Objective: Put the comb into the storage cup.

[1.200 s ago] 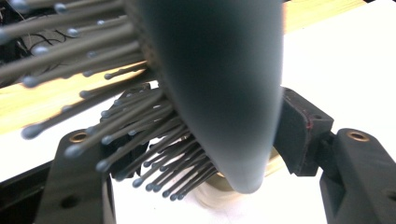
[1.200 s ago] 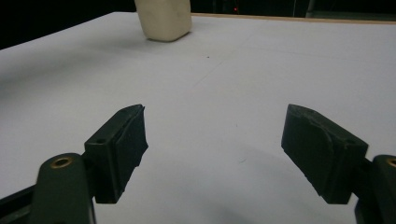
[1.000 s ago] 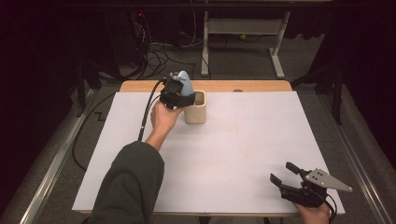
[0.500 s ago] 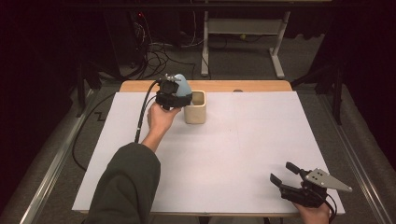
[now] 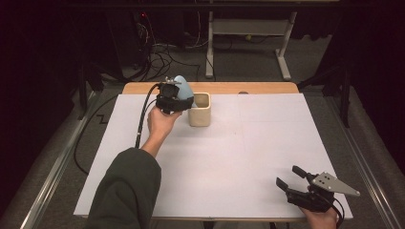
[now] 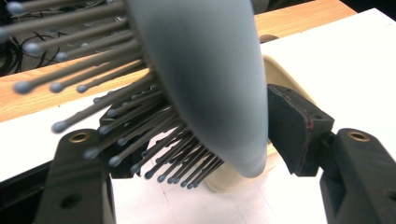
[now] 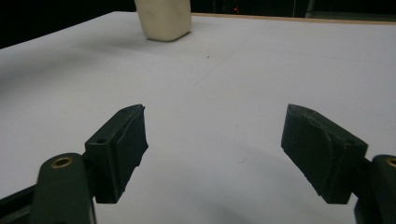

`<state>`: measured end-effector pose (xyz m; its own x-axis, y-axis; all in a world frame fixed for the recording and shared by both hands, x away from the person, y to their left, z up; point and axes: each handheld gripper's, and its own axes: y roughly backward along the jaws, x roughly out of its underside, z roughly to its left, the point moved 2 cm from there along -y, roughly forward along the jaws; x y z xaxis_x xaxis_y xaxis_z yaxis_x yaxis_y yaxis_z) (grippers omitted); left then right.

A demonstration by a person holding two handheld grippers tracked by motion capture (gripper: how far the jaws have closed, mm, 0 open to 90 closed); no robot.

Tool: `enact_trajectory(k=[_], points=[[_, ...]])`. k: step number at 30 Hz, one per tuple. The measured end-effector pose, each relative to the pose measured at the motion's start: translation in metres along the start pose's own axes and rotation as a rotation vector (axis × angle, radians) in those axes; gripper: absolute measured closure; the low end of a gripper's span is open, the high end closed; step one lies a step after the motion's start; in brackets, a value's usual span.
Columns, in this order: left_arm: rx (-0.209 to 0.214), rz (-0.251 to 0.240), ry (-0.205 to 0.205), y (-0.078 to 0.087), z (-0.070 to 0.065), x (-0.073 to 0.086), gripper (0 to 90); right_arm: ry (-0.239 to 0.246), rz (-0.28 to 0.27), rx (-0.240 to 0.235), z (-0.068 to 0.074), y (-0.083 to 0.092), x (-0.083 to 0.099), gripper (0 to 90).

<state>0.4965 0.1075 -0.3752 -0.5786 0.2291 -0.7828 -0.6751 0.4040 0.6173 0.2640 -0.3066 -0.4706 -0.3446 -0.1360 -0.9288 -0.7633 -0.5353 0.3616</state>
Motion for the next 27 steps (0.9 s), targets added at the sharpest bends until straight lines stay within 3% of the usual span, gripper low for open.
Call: enact_trajectory(k=[27], points=[[0.011, -0.026, -0.013, 0.013, 0.003, 0.008, 34.7, 0.003, 0.003, 0.001, 0.0, -0.001, 0.0, 23.3]])
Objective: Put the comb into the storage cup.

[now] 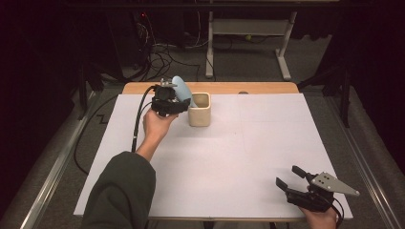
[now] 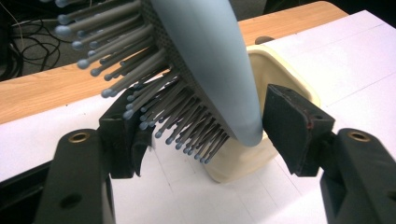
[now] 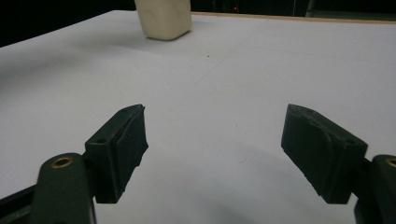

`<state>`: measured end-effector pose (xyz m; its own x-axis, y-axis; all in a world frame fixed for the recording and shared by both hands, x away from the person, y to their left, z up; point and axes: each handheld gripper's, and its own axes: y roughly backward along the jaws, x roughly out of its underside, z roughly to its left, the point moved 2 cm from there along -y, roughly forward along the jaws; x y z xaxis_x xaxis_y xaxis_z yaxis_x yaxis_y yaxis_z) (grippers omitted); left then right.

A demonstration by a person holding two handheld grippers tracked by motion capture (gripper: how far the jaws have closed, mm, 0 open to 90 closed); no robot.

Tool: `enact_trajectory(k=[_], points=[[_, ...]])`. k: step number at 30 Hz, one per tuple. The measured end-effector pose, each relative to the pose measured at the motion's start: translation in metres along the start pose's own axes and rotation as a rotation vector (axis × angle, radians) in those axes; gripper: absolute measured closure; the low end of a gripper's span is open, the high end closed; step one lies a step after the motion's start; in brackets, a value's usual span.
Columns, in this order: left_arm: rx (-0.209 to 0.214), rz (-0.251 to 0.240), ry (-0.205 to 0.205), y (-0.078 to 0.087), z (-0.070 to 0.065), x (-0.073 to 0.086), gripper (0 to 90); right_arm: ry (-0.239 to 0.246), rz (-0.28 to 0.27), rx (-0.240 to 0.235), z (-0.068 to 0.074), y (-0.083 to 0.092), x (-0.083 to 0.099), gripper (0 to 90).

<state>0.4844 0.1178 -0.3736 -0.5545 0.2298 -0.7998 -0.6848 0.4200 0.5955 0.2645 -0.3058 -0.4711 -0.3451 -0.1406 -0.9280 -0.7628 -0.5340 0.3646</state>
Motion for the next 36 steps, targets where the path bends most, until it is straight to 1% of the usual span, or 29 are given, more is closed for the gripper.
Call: enact_trajectory(k=[10, 27, 36], points=[[0.01, 0.0, 0.007, 0.002, 0.001, 0.003, 34.2, -0.001, -0.001, -0.002, 0.0, 0.0, 0.0, 23.3], [0.011, -0.005, -0.005, 0.006, 0.002, 0.007, 34.5, -0.002, 0.001, 0.0, 0.0, 0.0, 0.0, 23.3], [0.01, -0.02, -0.009, 0.011, 0.004, 0.01, 34.6, -0.003, 0.001, -0.001, 0.0, 0.0, 0.0, 23.3]])
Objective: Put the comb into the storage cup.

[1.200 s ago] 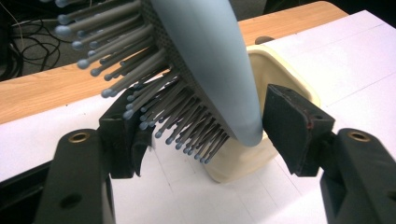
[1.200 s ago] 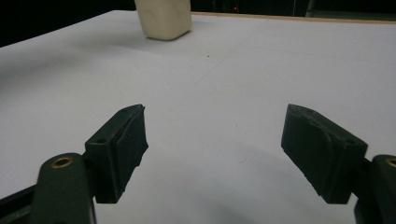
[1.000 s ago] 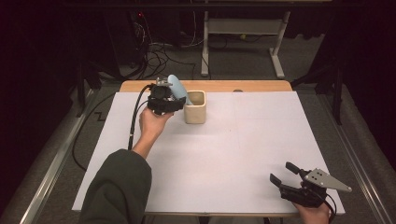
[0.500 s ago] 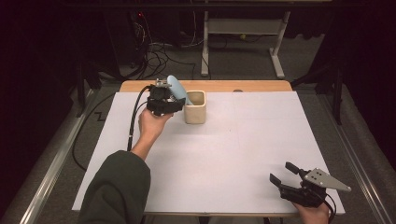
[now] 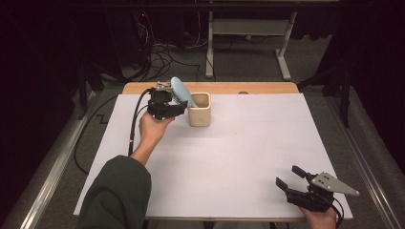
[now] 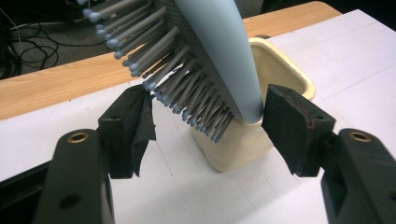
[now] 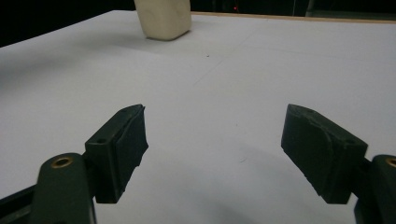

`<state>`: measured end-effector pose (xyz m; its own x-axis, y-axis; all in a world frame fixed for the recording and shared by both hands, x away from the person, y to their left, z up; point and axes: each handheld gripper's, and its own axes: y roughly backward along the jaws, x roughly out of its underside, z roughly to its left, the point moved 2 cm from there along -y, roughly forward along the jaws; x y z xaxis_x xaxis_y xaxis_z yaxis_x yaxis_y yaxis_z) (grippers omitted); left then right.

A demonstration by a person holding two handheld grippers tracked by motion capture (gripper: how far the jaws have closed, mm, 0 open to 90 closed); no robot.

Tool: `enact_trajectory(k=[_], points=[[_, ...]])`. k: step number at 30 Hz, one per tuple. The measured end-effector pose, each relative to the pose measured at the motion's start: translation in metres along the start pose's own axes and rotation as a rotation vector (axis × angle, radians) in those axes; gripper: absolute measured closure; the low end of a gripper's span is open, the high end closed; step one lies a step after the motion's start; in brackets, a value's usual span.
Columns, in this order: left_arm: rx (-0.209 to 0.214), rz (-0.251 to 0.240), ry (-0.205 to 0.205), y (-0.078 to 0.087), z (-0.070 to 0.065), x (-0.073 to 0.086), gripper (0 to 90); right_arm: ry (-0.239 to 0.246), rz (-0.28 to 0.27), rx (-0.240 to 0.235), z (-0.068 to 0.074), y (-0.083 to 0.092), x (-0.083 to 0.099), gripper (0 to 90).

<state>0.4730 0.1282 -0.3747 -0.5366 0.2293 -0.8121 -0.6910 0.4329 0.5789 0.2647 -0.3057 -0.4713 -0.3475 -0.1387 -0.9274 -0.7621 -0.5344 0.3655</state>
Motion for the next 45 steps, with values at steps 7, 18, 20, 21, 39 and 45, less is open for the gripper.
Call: enact_trajectory(k=[7, 18, 20, 21, 39, 45], points=[[0.004, -0.008, 0.003, 0.004, 0.003, 0.003, 34.9, 0.0, 0.001, 0.0, 0.0, 0.0, 0.0, 23.3], [0.009, -0.018, -0.003, 0.01, 0.004, 0.006, 35.2, 0.001, 0.003, 0.0, 0.001, 0.0, 0.0, 23.3], [0.008, -0.019, -0.004, 0.011, 0.004, 0.007, 35.3, 0.0, 0.003, 0.0, 0.0, 0.0, 0.0, 23.3], [0.009, -0.02, -0.005, 0.012, 0.004, 0.008, 35.3, -0.001, 0.003, 0.0, 0.0, 0.0, 0.0, 23.4], [0.012, -0.034, -0.01, 0.023, 0.008, 0.015, 35.9, 0.001, 0.003, 0.001, 0.001, 0.0, 0.0, 23.4], [0.014, -0.038, -0.017, 0.026, 0.008, 0.017, 36.0, 0.002, 0.002, 0.002, 0.001, 0.0, 0.0, 23.4]])
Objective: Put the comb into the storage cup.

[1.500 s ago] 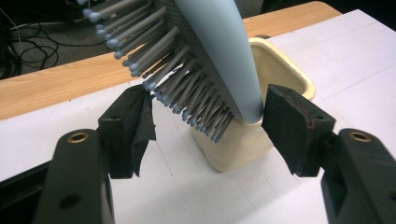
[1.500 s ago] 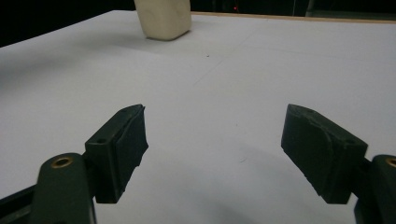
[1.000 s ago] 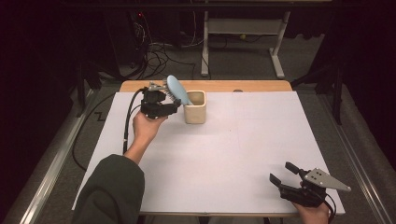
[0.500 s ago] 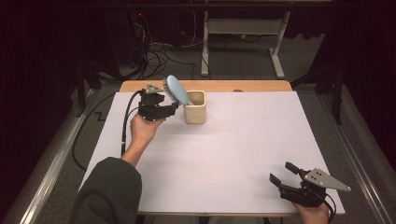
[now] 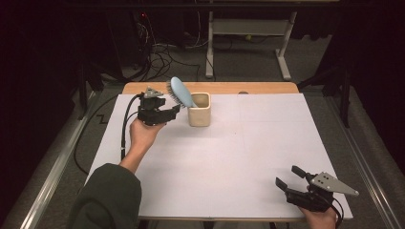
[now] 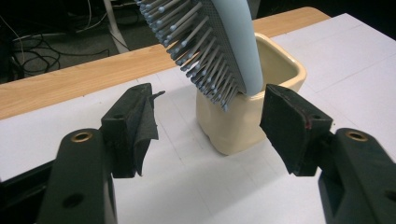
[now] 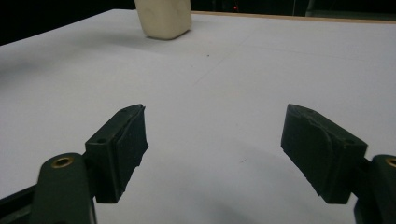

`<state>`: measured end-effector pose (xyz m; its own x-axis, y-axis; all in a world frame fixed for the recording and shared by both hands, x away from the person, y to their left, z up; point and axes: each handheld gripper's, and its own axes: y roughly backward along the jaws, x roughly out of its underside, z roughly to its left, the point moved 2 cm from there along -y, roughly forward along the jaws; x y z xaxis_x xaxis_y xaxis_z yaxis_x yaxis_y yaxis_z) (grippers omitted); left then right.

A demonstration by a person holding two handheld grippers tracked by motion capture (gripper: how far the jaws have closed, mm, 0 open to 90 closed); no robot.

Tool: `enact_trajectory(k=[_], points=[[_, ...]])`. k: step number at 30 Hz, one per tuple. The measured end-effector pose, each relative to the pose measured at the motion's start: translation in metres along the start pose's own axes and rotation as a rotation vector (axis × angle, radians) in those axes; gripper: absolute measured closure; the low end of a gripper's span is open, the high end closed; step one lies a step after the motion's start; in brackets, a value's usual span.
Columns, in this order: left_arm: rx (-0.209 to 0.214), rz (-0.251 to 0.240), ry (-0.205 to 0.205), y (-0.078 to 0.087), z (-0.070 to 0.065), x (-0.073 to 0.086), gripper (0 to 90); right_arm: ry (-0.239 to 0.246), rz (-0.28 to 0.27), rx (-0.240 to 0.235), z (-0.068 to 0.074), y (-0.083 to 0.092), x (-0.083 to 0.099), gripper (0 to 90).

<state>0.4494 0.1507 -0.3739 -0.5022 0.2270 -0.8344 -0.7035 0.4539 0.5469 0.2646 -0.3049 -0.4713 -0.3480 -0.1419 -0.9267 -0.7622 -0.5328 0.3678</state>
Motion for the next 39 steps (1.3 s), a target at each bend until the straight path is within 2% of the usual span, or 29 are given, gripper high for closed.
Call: enact_trajectory(k=[17, 39], points=[[0.001, -0.014, 0.003, 0.012, 0.004, 0.006, 36.2, 0.006, -0.001, 0.003, 0.0, 0.0, 0.0, 23.3], [0.005, -0.029, -0.017, 0.029, 0.003, 0.011, 36.2, 0.002, -0.006, 0.005, 0.0, 0.001, 0.0, 23.3]])
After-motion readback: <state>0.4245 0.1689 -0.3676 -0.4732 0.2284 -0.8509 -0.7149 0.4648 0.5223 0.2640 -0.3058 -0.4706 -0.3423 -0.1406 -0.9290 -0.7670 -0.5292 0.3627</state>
